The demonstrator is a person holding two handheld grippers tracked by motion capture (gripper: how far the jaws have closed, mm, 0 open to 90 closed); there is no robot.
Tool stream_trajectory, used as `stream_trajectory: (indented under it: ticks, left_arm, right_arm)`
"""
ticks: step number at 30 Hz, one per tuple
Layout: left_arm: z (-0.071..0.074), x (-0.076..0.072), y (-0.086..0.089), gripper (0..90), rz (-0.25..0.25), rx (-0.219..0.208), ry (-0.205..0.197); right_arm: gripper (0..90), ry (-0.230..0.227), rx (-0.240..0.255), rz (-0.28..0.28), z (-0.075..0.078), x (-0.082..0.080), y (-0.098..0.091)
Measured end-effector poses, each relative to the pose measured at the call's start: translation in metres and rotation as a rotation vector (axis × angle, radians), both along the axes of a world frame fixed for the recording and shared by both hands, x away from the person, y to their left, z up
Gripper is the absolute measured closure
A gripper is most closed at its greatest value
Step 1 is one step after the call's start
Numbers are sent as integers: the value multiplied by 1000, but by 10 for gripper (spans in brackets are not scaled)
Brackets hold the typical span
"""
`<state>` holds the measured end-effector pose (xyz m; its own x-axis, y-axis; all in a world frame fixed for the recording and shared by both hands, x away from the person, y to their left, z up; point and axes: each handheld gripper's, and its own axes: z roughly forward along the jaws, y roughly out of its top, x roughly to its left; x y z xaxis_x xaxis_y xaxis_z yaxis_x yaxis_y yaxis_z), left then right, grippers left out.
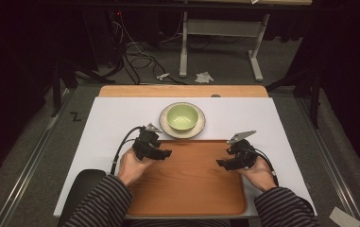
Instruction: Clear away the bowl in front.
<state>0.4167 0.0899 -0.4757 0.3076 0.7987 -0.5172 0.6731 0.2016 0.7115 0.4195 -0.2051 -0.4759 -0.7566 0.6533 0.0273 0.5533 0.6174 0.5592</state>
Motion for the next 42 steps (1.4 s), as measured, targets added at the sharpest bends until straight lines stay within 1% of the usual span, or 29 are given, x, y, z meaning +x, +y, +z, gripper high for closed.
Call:
stream_trajectory:
  ticks: [1, 4, 6, 7, 9, 11, 13, 14, 15, 18, 20, 21, 22, 24, 25, 26, 30, 31, 32, 33, 35, 37, 39, 41, 42]
  left_arm:
    - [0, 0, 1, 388, 1, -3, 2]
    - [1, 0, 1, 385, -2, -1, 2]
    - [1, -1, 0, 375, -4, 6, -2]
    - [1, -2, 0, 371, -10, 17, -2]
    - [-1, -2, 0, 357, -15, 30, 5]
    - [-1, -1, 0, 352, -16, 32, 8]
    - [-2, -1, -1, 347, -16, 34, 11]
    - [-1, -1, -1, 344, -16, 33, 9]
    - [-1, -1, 0, 342, -16, 37, 6]
    - [0, -1, 0, 328, -19, 27, 7]
    - [2, 3, 2, 324, -15, 8, 13]
    - [3, 5, 4, 323, -18, 10, 16]
    - [4, 7, 5, 323, -12, 3, 19]
    - [8, 8, 7, 324, -6, -3, 9]
    - [8, 8, 7, 324, -6, -3, 9]
    - [11, 7, 8, 324, -9, -2, 1]
    - [14, 8, 8, 322, -4, -8, -2]
    - [14, 8, 8, 319, -3, -4, -6]
    - [14, 8, 8, 315, -6, 2, -9]
    - [15, 7, 8, 311, -5, 1, -9]
    - [16, 7, 7, 312, -2, 2, -17]
    - [18, 8, 7, 317, 1, -4, -21]
    - [20, 9, 8, 324, 4, -1, -27]
    - [21, 9, 8, 341, 4, -3, -30]
    - [23, 9, 9, 341, 4, -12, -35]
  right_arm:
    - [367, 5, 0, -8, 0, -1, 1]
    - [367, 9, -9, -7, 0, -2, 2]
    - [367, 10, -15, -6, 0, -1, 2]
    - [367, 9, -13, 1, -1, -1, 2]
    - [367, 13, -15, -1, -2, 0, 3]
    - [367, 11, -16, 7, -2, 0, 3]
    - [367, 13, -17, 3, -2, 0, 3]
    - [367, 12, -18, -2, -2, -1, 3]
    - [368, 8, -16, 4, -2, 0, 3]
    - [367, 13, -13, -1, -1, -1, 3]
    - [367, 16, -17, 1, -2, 0, 3]
    - [367, 22, -17, -6, -3, 0, 3]
    - [367, 22, -17, -6, -3, 0, 3]
    - [367, 19, -14, -8, -2, 0, 2]
    - [367, 19, -14, -8, -2, 0, 2]
    - [367, 17, -11, -10, -2, 0, 1]
    - [367, 24, -15, -8, -3, 1, 2]
    - [367, 18, -21, 3, -3, 1, 2]
    - [368, 22, -24, -2, -3, 0, 3]
    - [368, 14, -21, 2, -3, 1, 2]
    - [368, 20, -18, -10, -2, 0, 2]
    - [367, 22, -17, -12, -2, 0, 2]
    - [368, 20, -21, 2, -3, 1, 2]
    - [367, 22, -21, 0, -3, 1, 3]
    - [367, 21, -21, -3, -3, 0, 3]
